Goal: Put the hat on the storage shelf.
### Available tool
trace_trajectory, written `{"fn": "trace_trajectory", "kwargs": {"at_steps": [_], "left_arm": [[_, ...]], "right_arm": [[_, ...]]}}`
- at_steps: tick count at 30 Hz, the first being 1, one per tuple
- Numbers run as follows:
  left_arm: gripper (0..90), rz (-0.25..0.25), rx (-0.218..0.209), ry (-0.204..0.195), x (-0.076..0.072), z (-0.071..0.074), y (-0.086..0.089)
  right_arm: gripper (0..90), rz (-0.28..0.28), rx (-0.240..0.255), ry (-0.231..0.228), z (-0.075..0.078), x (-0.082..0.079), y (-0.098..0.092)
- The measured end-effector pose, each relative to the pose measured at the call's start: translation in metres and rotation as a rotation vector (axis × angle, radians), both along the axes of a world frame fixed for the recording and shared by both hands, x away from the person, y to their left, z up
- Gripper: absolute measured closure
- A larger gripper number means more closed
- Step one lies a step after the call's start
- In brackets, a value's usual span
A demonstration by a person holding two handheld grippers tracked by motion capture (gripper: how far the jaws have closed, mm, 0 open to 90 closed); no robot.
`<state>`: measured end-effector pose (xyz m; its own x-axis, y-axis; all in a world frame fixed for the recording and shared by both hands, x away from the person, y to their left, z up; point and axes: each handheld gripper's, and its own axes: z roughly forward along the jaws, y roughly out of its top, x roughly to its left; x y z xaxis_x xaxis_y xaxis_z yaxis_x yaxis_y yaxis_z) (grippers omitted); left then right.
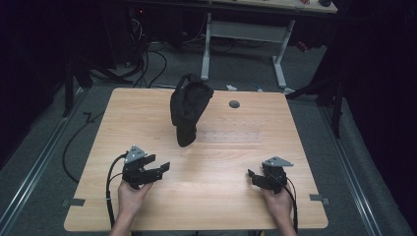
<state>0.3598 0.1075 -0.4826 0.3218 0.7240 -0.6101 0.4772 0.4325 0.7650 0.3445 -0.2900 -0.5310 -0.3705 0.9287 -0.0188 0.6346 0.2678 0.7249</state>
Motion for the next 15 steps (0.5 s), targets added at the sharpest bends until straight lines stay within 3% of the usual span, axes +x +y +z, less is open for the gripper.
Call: {"fn": "trace_trajectory", "kwargs": {"at_steps": [3,7,10,11,15], "left_arm": [[31.7,0.004,0.014,0.011,-0.001,-0.008,-0.002],[31.4,0.004,0.064,0.040,-0.004,-0.022,-0.007],[31.7,0.010,0.128,0.034,-0.008,-0.033,-0.012],[31.5,0.013,0.170,0.029,-0.010,-0.040,-0.016],[30.0,0.013,0.246,0.021,-0.010,-0.053,-0.021]], "right_arm": [[33.9,-0.001,0.000,0.000,0.000,0.000,0.000],[33.9,-0.001,0.000,0.000,0.000,0.000,0.000],[33.9,-0.001,0.000,0.000,0.000,0.000,0.000],[33.9,-0.004,0.003,0.003,0.000,0.000,0.000],[33.9,0.000,0.000,0.000,0.000,0.000,0.000]]}}
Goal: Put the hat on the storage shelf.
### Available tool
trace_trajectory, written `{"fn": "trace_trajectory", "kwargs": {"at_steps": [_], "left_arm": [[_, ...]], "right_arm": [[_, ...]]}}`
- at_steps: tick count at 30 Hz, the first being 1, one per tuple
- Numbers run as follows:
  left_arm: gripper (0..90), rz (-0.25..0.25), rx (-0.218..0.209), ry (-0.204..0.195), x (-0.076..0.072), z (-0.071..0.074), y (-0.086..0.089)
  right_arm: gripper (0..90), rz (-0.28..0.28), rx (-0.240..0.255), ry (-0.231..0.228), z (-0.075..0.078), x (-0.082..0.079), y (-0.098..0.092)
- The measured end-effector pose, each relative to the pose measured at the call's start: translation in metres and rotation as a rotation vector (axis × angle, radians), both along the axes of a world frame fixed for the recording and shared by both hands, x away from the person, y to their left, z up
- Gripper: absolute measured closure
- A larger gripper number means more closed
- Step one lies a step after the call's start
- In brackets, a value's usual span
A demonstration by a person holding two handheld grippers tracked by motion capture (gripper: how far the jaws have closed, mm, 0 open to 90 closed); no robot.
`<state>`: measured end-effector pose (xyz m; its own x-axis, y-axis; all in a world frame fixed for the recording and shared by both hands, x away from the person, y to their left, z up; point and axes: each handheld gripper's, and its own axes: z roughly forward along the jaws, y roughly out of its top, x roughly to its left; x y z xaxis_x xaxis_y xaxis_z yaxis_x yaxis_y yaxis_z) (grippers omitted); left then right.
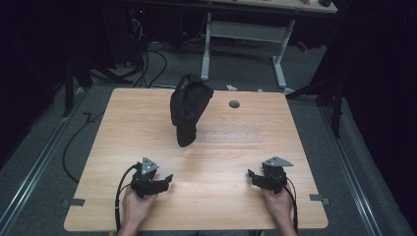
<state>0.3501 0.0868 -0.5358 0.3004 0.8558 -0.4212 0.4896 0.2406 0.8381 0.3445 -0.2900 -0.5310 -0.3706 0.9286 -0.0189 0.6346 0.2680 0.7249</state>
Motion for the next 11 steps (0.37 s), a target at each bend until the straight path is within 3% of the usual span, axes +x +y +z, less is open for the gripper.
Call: {"fn": "trace_trajectory", "kwargs": {"at_steps": [2,3,11], "left_arm": [[29.3,0.005,0.031,0.013,0.0006,-0.0080,-0.0022],[27.1,0.005,0.024,-0.018,-0.0008,-0.0108,-0.0030],[23.2,-0.002,0.023,-0.016,-0.0022,-0.0112,-0.0036]], "right_arm": [[33.9,-0.001,0.000,0.000,0.0000,-0.0001,0.0000],[33.9,0.000,0.000,0.000,0.0000,0.0000,0.0000],[33.8,-0.001,0.000,0.000,0.0000,0.0000,0.0000]]}}
